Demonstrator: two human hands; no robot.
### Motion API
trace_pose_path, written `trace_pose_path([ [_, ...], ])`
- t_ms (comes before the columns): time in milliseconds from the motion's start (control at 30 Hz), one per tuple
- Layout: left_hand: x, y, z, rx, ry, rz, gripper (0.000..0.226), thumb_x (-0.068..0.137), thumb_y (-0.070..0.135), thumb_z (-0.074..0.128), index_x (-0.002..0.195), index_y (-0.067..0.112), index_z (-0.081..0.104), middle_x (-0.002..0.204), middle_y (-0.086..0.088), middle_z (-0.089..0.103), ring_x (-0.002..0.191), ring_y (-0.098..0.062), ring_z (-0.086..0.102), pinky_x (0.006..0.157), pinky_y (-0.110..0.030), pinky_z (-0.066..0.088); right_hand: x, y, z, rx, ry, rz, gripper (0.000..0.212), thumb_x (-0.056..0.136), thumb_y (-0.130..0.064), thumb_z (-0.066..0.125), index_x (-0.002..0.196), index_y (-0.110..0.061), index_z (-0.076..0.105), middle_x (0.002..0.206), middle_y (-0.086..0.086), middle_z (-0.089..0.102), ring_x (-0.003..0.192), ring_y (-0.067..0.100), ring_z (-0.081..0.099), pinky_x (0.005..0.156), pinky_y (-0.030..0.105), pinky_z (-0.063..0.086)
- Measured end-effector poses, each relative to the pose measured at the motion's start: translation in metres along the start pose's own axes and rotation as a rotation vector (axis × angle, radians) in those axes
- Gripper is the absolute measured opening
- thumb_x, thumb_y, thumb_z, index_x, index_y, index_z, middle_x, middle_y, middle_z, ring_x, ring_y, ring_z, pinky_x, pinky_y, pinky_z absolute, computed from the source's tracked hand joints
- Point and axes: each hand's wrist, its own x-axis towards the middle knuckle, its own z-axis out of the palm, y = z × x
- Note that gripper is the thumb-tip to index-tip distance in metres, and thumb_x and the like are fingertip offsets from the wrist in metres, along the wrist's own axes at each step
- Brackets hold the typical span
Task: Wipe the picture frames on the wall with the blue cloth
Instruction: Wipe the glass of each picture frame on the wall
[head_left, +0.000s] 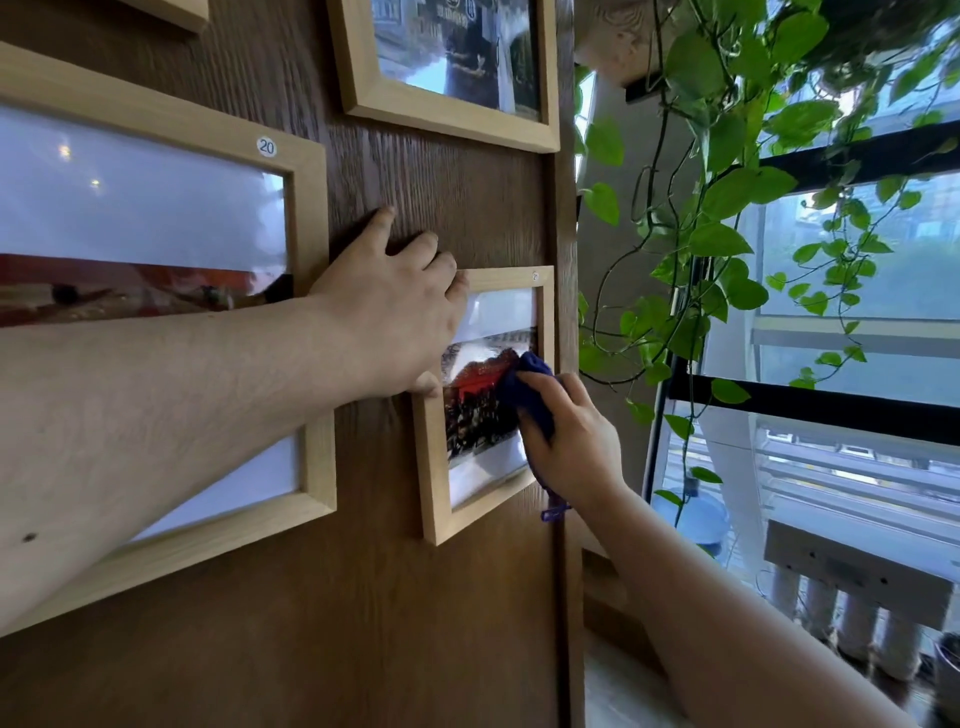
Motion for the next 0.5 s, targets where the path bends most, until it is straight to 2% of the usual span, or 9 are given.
trace_pose_path([
  [100, 0.001, 0.001, -0.001, -0.006, 0.002, -0.003, 0.104, 0.078, 0.075, 0.045, 0.148, 0.005, 0.012, 0.156, -0.017, 0.023, 0.144, -0.033, 0.017, 0.115, -0.061, 0.015, -0.011, -0.005, 0.001, 0.018, -0.032, -0.011, 0.039, 0.085, -0.033, 0.056, 0.124, -0.032, 0.051, 0.113, -0.005, 0.055, 0.078, 0.023, 0.061, 0.055, 0.04, 0.053],
  [200, 0.001, 0.001, -0.001, -0.001, 0.003, -0.006, 0.105, 0.078, 0.075, 0.044, 0.149, 0.005, 0.011, 0.156, -0.017, 0.021, 0.144, -0.034, 0.016, 0.115, -0.061, 0.016, -0.031, -0.019, 0.001, 0.072, -0.137, -0.199, 0.04, 0.085, -0.033, 0.056, 0.125, -0.03, 0.051, 0.115, -0.002, 0.054, 0.075, 0.022, 0.06, 0.053, 0.036, 0.052],
  [267, 0.0, 0.001, 0.0, 0.012, 0.009, -0.008, 0.105, 0.079, 0.075, 0.044, 0.149, 0.005, 0.01, 0.156, -0.017, 0.021, 0.144, -0.034, 0.016, 0.115, -0.061, 0.016, -0.04, -0.018, 0.002, 0.085, -0.209, -0.249, 0.041, 0.085, -0.032, 0.057, 0.125, -0.031, 0.05, 0.117, -0.002, 0.053, 0.073, 0.022, 0.059, 0.053, 0.034, 0.051],
  [500, 0.0, 0.003, 0.002, 0.017, 0.014, -0.008, 0.104, 0.079, 0.075, 0.043, 0.149, 0.004, 0.01, 0.156, -0.018, 0.021, 0.144, -0.035, 0.016, 0.114, -0.062, 0.016, -0.044, 0.025, -0.002, -0.057, -0.201, -0.04, 0.039, 0.083, -0.038, 0.057, 0.122, -0.036, 0.05, 0.111, -0.009, 0.053, 0.077, 0.022, 0.062, 0.055, 0.038, 0.053],
])
